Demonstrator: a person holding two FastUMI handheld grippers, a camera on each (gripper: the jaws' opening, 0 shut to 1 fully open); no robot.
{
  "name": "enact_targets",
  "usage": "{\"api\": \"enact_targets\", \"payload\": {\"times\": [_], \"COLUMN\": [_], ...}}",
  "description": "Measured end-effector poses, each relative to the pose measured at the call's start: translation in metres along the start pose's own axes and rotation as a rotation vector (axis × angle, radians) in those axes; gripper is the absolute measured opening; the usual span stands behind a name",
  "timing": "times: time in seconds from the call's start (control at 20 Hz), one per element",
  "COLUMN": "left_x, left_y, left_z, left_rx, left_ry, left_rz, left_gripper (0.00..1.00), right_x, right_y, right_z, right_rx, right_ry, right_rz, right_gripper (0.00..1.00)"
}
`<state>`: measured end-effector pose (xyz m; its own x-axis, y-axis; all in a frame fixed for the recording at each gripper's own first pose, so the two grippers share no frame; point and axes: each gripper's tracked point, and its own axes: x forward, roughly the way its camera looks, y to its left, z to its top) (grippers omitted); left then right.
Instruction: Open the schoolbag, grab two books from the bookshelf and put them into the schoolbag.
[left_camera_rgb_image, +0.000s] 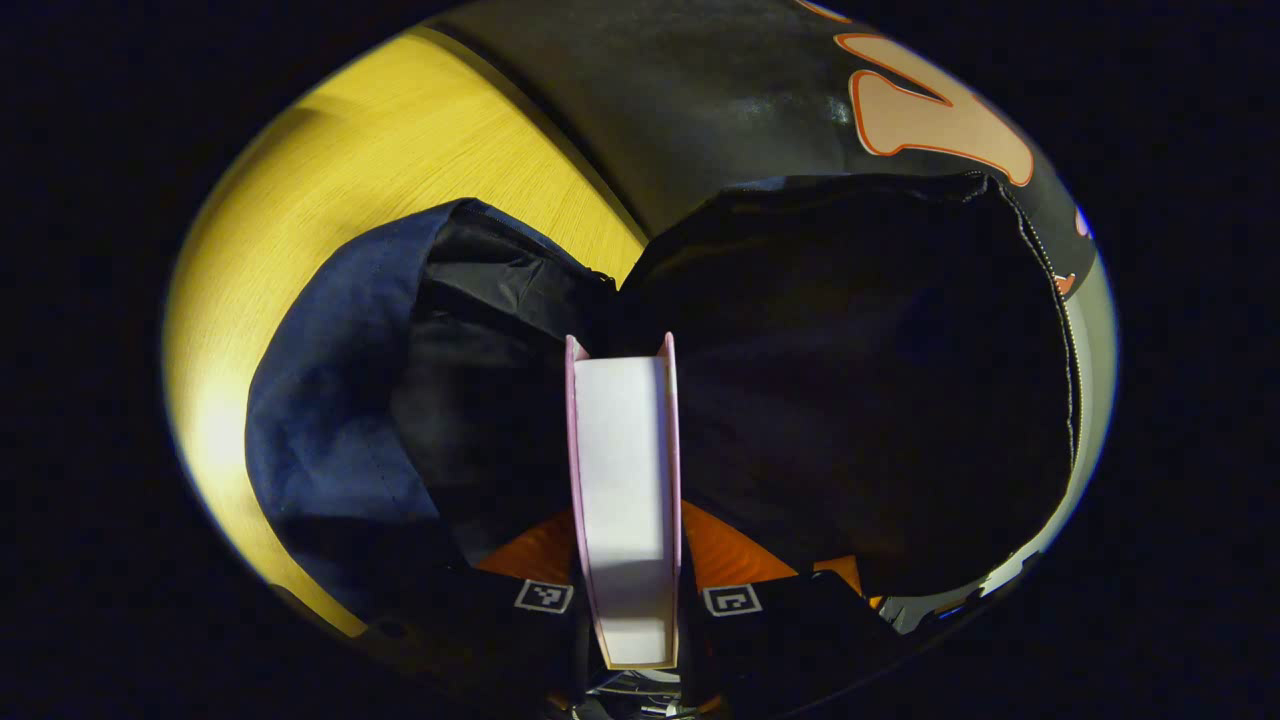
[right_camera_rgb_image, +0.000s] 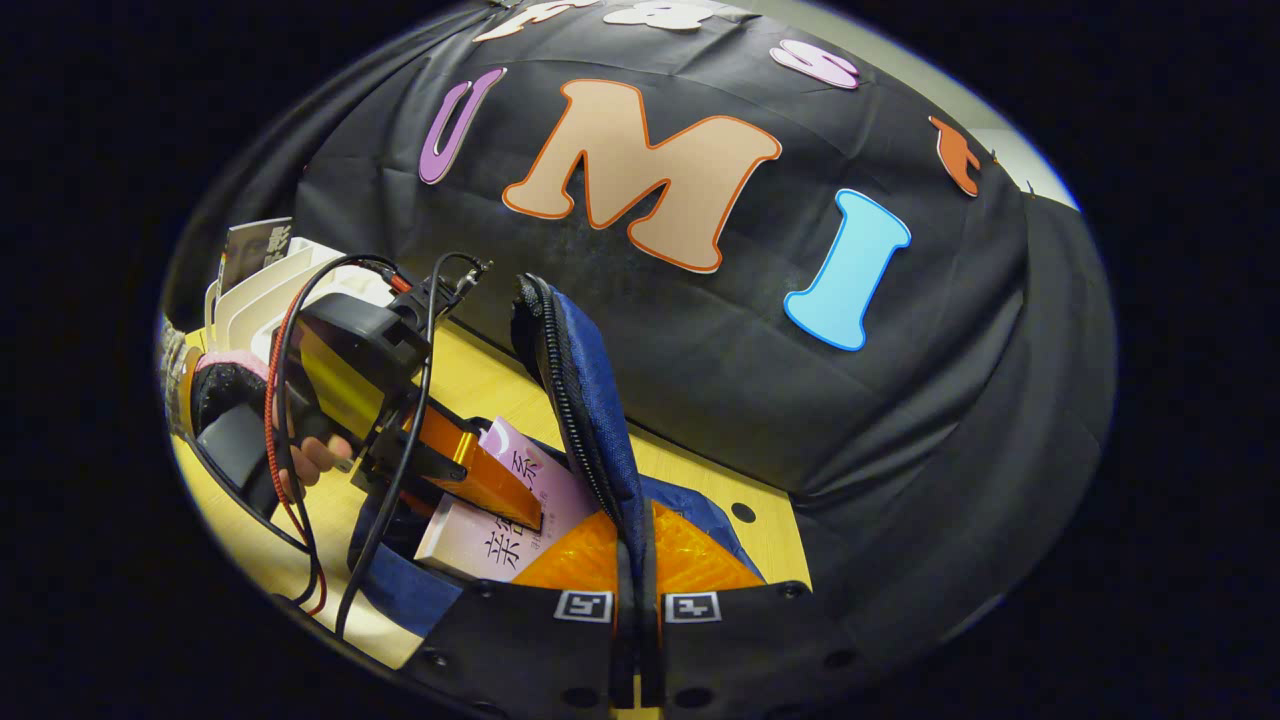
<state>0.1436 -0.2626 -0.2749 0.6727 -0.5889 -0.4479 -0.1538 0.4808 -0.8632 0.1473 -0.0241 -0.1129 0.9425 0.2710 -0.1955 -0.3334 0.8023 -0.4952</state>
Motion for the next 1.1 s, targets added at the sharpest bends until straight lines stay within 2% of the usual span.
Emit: {"api": "enact_targets", "payload": {"times": [0.1, 0.25, 0.3, 0.4, 0.45, 0.5, 0.55, 0.6, 0.7, 0.85, 0.95, 1.05, 1.1], "left_x": [-0.004, -0.022, -0.029, -0.043, -0.054, -0.063, -0.071, -0.083, -0.107, -0.148, -0.179, -0.21, -0.228], "left_y": [0.001, 0.0, 0.002, 0.014, 0.013, 0.01, 0.004, 0.001, 0.001, 0.001, -0.005, -0.011, -0.014], "left_z": [0.006, 0.011, 0.013, 0.017, 0.016, 0.017, 0.016, 0.015, 0.018, 0.034, 0.043, 0.049, 0.054], "left_rx": [0.011, 0.03, 0.041, 0.072, 0.079, 0.09, 0.106, 0.133, 0.214, 0.398, 0.494, 0.536, 0.544], "left_ry": [-0.015, -0.028, -0.033, -0.044, -0.048, -0.053, -0.059, -0.059, -0.078, -0.114, -0.127, -0.133, -0.138], "left_rz": [0.02, 0.026, 0.046, 0.119, 0.13, 0.129, 0.13, 0.139, 0.185, 0.295, 0.339, 0.377, 0.394], "left_gripper": [0.36, 0.63, 0.68, 0.86, 0.96, 0.96, 0.92, 0.96, 0.96, 0.96, 0.96, 0.92, 0.96], "right_x": [0.002, 0.003, 0.003, 0.003, 0.002, 0.004, 0.005, 0.005, 0.004, 0.004, 0.004, 0.003, 0.003], "right_y": [0.0, 0.001, 0.002, 0.002, 0.002, 0.003, 0.003, 0.003, 0.004, 0.006, 0.006, 0.006, 0.006], "right_z": [0.0, 0.0, 0.001, 0.0, 0.0, -0.001, -0.002, -0.001, 0.0, -0.001, 0.0, 0.0, 0.001], "right_rx": [0.002, -0.003, -0.004, -0.006, -0.005, -0.004, -0.005, -0.005, -0.016, -0.029, -0.031, -0.033, -0.034], "right_ry": [0.002, 0.003, 0.003, 0.002, 0.003, 0.006, 0.007, 0.006, 0.003, 0.0, -0.003, -0.004, -0.004], "right_rz": [-0.003, -0.001, 0.0, 0.002, 0.003, 0.005, 0.006, 0.009, 0.013, 0.023, 0.026, 0.028, 0.03], "right_gripper": [0.04, 0.05, 0.05, 0.05, 0.04, 0.05, 0.05, 0.05, 0.05, 0.05, 0.05, 0.05, 0.05]}}
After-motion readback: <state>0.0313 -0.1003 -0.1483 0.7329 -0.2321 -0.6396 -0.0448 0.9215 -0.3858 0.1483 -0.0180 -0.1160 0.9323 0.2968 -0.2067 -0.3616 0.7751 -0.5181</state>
